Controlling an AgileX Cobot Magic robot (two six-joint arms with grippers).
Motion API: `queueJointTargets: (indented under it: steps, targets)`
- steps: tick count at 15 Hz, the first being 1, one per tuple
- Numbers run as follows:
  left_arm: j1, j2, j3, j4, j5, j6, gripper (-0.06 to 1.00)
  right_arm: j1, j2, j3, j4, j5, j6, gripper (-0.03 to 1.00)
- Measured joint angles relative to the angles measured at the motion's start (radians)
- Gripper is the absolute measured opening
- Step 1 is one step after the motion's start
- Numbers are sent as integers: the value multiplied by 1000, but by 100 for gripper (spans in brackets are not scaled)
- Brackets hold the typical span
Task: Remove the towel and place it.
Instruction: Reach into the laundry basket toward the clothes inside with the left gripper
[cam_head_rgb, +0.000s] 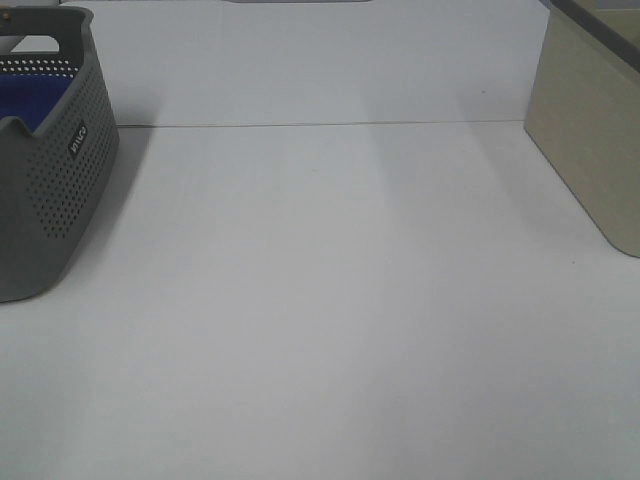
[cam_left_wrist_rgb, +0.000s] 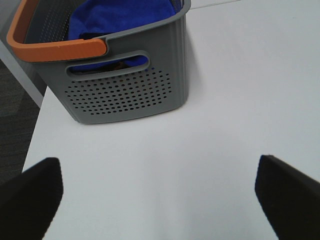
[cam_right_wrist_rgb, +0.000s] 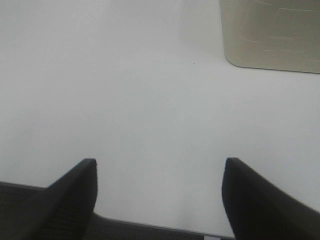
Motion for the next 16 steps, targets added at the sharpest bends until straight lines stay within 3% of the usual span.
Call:
queueJointTargets:
  steps: [16]
  targets:
    - [0, 0, 0, 0, 0, 0, 99, 0, 0, 0, 0, 0, 0, 69]
